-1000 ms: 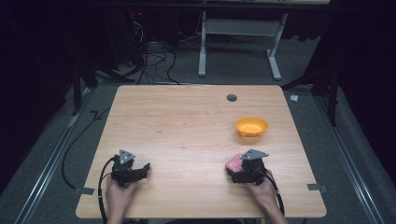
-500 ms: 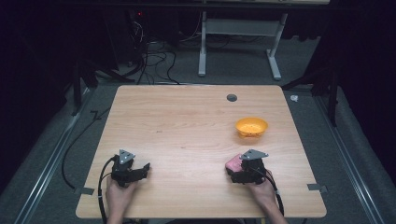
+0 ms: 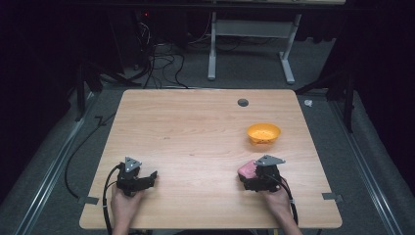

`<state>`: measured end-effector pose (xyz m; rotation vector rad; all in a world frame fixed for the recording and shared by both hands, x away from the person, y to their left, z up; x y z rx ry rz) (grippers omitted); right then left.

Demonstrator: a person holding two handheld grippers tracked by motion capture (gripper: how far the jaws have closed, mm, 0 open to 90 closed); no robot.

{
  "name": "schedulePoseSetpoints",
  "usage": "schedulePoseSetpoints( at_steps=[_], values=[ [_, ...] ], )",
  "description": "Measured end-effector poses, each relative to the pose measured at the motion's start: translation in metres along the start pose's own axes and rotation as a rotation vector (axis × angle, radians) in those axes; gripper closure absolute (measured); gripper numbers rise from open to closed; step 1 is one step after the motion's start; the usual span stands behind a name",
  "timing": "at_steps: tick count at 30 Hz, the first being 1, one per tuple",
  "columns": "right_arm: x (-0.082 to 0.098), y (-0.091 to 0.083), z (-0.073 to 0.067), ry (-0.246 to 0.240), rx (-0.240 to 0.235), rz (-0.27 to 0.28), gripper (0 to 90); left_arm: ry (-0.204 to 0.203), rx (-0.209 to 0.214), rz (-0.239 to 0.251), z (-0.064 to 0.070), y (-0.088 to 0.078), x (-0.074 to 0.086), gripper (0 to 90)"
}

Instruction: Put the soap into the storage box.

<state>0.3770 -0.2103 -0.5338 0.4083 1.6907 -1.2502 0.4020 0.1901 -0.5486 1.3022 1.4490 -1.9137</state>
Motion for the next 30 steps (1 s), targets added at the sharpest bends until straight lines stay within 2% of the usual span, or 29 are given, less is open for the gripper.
schedulePoseSetpoints(
  at_steps=[17, 30],
  values=[
    [-0.013, -0.013, 0.009, 0.058, 0.001, 0.041, 13.5, 0.002, -0.001, 0.001, 0.0, 0.0, 0.0, 21.6],
    [-0.021, -0.02, 0.022, 0.096, 0.033, 0.061, 13.5, 0.004, -0.001, -0.001, 0.0, 0.0, 0.0, 21.6]
  ],
)
Point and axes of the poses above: each handheld gripper's, and its own axes: y roughly forward along the jaws, x roughly out of its underside, z roughly to its right, the point moved 6 cm from there along y, roughly forward along the jaws, and after that the axes turned 11 degrees about z, right-handed, at the moved point
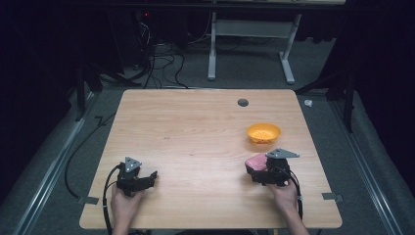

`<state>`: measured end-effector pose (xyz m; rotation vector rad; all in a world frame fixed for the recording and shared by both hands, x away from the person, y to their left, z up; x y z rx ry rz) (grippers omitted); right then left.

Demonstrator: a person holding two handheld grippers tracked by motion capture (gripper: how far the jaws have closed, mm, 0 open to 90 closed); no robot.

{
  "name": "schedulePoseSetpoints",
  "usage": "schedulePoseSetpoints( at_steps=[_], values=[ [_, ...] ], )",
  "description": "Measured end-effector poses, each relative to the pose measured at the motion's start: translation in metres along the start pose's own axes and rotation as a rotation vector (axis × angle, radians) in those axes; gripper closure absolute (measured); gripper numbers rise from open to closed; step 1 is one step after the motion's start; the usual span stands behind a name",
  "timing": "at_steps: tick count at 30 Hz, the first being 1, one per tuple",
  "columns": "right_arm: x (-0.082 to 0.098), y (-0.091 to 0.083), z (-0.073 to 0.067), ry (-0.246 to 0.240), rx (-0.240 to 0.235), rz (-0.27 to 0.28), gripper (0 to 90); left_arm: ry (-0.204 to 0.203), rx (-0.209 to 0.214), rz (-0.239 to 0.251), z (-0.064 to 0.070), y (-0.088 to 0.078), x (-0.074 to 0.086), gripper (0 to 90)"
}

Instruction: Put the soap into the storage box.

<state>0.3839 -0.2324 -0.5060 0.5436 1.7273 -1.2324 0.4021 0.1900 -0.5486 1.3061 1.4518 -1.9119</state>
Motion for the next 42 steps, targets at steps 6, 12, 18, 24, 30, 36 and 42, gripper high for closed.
schedulePoseSetpoints(
  at_steps=[6, 12, 18, 24, 30, 36, 42],
  values=[
    [-0.005, -0.001, 0.004, 0.014, 0.011, 0.006, 13.5, -0.002, -0.001, 0.002, 0.0, 0.0, 0.0, 21.6],
    [-0.012, -0.003, 0.008, 0.015, 0.022, 0.009, 13.5, -0.001, -0.001, 0.001, 0.0, 0.0, 0.0, 21.6],
    [-0.019, -0.005, 0.013, 0.03, 0.031, 0.022, 13.5, -0.001, -0.001, 0.001, 0.0, 0.0, 0.0, 21.6],
    [-0.029, -0.006, 0.02, 0.051, 0.042, 0.035, 13.5, -0.002, -0.001, 0.002, 0.0, 0.0, 0.0, 21.6],
    [-0.035, -0.005, 0.023, 0.067, 0.048, 0.043, 13.5, -0.002, -0.001, 0.002, 0.0, 0.0, 0.0, 21.6],
    [-0.04, -0.004, 0.024, 0.074, 0.06, 0.044, 13.5, -0.002, 0.0, 0.002, 0.0, 0.0, 0.0, 21.6],
    [-0.047, -0.002, 0.027, 0.076, 0.071, 0.043, 13.5, -0.004, 0.001, 0.001, 0.0, 0.0, 0.0, 21.6]
  ],
)
Point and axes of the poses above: each handheld gripper's, and its own axes: y roughly forward along the jaws, x roughly out of its underside, z roughly to its right, the point moved 6 cm from there along y, roughly forward along the jaws, and after that the axes turned 11 degrees about z, right-handed, at the moved point
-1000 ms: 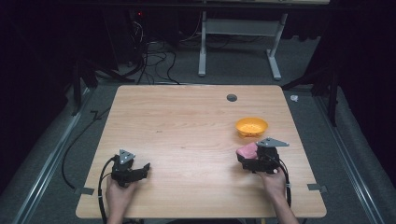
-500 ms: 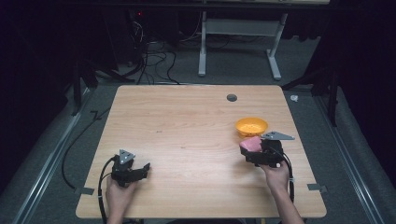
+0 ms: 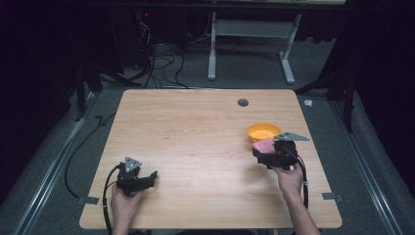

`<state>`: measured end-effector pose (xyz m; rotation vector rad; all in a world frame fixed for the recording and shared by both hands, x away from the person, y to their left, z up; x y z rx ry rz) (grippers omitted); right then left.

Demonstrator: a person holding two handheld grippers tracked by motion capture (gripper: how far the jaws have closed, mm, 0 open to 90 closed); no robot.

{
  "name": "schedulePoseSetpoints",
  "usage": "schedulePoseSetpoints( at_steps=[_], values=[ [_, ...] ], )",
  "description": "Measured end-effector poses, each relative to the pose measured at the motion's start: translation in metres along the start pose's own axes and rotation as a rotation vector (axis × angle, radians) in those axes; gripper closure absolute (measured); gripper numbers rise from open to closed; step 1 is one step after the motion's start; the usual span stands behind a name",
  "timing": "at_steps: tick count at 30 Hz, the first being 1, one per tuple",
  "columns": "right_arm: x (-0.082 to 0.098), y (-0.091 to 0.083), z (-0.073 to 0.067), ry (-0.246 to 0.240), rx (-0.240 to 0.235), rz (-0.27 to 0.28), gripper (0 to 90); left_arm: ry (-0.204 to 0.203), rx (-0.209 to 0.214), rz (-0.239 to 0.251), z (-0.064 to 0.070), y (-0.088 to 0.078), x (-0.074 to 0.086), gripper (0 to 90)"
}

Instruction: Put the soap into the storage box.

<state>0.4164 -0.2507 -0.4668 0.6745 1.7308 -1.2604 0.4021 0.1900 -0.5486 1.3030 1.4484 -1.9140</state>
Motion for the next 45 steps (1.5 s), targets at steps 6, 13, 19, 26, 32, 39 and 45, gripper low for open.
schedulePoseSetpoints(
  at_steps=[6, 13, 19, 26, 32, 39, 45],
  values=[
    [-0.009, 0.004, 0.005, 0.012, 0.019, 0.0, 13.5, -0.002, 0.001, 0.0, 0.0, 0.0, 0.0, 21.6],
    [-0.017, 0.008, 0.011, 0.013, 0.05, -0.009, 13.5, -0.003, 0.002, 0.0, 0.0, 0.0, 0.0, 21.6],
    [-0.023, 0.012, 0.016, 0.021, 0.071, -0.014, 13.5, 0.0, 0.0, 0.0, 0.0, 0.0, 0.0, 21.6],
    [-0.028, 0.019, 0.02, 0.025, 0.093, -0.03, 13.5, 0.002, -0.001, 0.001, 0.0, 0.0, 0.0, 21.6],
    [-0.032, 0.027, 0.024, 0.031, 0.115, -0.041, 13.5, 0.002, -0.001, 0.001, 0.0, 0.0, 0.0, 21.6],
    [-0.035, 0.035, 0.028, 0.038, 0.138, -0.055, 13.5, 0.003, -0.001, 0.001, 0.0, 0.0, 0.0, 21.6],
    [-0.037, 0.043, 0.033, 0.051, 0.153, -0.06, 13.5, 0.003, -0.001, 0.0, 0.0, 0.0, 0.0, 21.6]
  ],
)
Point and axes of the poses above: each handheld gripper's, and its own axes: y roughly forward along the jaws, x roughly out of its underside, z roughly to its right, the point moved 6 cm from there along y, roughly forward along the jaws, and after that the axes turned 11 degrees about z, right-handed, at the moved point
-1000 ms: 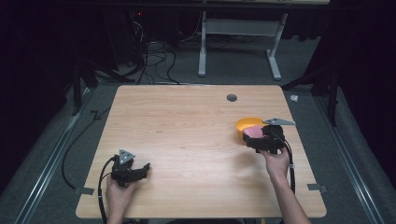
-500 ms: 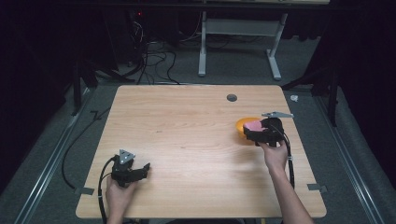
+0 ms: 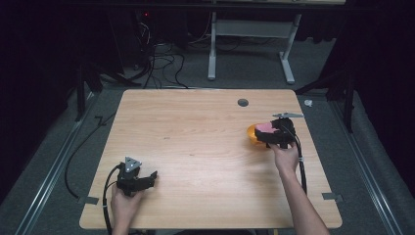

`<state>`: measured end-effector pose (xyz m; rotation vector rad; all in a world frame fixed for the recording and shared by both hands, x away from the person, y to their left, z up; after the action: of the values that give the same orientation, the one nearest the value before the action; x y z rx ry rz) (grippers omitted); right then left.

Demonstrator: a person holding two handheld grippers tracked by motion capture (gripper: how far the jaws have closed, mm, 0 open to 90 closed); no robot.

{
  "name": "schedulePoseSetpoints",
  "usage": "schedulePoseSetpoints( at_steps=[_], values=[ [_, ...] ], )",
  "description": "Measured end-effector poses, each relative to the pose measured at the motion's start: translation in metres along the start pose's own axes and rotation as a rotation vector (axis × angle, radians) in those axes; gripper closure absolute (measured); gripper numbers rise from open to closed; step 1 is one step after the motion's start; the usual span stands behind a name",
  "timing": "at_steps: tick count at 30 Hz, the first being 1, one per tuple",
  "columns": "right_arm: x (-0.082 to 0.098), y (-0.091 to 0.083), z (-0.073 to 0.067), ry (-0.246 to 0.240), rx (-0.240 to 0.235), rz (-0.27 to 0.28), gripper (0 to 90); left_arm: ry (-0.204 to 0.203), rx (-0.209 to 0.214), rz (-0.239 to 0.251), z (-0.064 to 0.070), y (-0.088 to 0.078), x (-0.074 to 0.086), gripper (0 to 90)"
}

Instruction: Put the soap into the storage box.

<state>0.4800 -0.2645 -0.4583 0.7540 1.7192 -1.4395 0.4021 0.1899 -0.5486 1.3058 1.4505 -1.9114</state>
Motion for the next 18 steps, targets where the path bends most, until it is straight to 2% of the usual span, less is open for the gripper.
schedulePoseSetpoints(
  at_steps=[13, 18],
  values=[
    [0.005, 0.017, 0.007, 0.053, 0.017, -0.034, 13.5, 0.0, 0.0, 0.001, 0.0, 0.0, 0.0, 21.6],
    [0.002, 0.023, 0.008, 0.054, 0.029, -0.047, 13.5, 0.0, 0.0, 0.0, 0.0, 0.0, 0.0, 21.6]
  ],
)
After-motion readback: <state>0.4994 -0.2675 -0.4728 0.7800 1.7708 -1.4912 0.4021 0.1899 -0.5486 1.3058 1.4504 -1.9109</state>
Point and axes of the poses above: each handheld gripper's, and its own axes: y roughly forward along the jaws, x roughly out of its underside, z roughly to its right, the point moved 6 cm from there along y, roughly forward along the jaws, and after that the axes turned 11 degrees about z, right-handed, at the moved point
